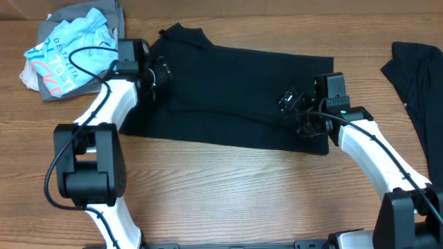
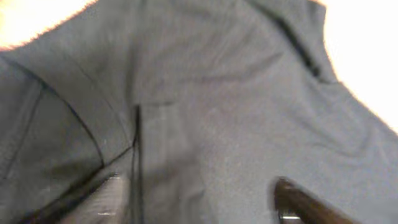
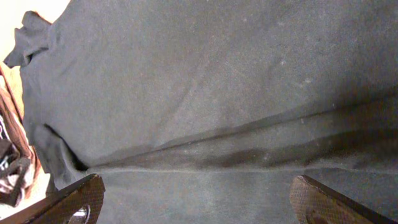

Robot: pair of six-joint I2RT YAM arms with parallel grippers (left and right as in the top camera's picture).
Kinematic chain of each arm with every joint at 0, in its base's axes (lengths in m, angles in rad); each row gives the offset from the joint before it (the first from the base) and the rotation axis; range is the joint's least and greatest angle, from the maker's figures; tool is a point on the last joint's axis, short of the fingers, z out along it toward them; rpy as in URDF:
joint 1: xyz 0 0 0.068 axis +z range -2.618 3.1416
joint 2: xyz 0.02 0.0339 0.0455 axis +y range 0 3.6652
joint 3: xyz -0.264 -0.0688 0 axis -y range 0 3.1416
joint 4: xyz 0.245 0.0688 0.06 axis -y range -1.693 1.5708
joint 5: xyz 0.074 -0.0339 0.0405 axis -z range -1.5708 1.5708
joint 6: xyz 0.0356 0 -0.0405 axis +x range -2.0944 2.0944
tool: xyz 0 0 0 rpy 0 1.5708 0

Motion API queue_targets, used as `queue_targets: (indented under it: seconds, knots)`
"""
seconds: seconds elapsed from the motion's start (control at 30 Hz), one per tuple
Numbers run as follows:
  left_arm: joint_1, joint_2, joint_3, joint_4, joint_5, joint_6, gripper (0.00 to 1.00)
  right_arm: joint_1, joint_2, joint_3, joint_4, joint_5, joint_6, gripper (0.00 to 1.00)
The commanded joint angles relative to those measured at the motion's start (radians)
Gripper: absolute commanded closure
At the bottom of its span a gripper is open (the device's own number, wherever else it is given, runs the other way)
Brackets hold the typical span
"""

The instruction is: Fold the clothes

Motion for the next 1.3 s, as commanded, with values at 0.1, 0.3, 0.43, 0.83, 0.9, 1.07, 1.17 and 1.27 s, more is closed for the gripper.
queue_targets:
  seconds: [0.1, 0.3, 0.43, 0.83, 0.9, 1.07, 1.17, 1.27]
  knots:
    - [0.033, -0.015, 0.048, -0.078, 0.003, 0.002, 0.0, 0.005, 0.003, -0.006, 0.006, 0.028, -0.007, 0.0]
    - [0.04, -0.072, 0.188, -0.415, 0.014, 0.002, 0.0, 0.005, 0.003, -0.006, 0.007, 0.027, -0.006, 0.0]
    - [0.008, -0.072, 0.211, -0.623, 0.026, -0.002, 0.13, 0.005, 0.003, -0.006, 0.007, 0.026, -0.003, 0.0]
    - [-0.093, -0.034, 0.168, -0.661, 0.045, -0.093, 0.53, 0.005, 0.003, -0.006, 0.005, 0.011, -0.003, 0.0]
    - [-0.093, -0.026, 0.167, -0.653, 0.019, -0.106, 0.53, 0.005, 0.003, -0.006, 0.003, 0.011, -0.003, 0.0]
    - [-0.083, 0.006, 0.167, -0.646, -0.021, -0.14, 0.46, 0.005, 0.003, -0.006, 0.004, 0.012, -0.003, 0.0]
    - [-0.079, 0.043, 0.167, -0.648, -0.018, -0.14, 0.44, 0.005, 0.003, -0.006, 0.004, 0.012, -0.003, 0.0]
    - [-0.079, 0.087, 0.167, -0.646, -0.014, -0.144, 0.5, 0.005, 0.003, -0.006, 0.005, 0.011, -0.003, 0.0]
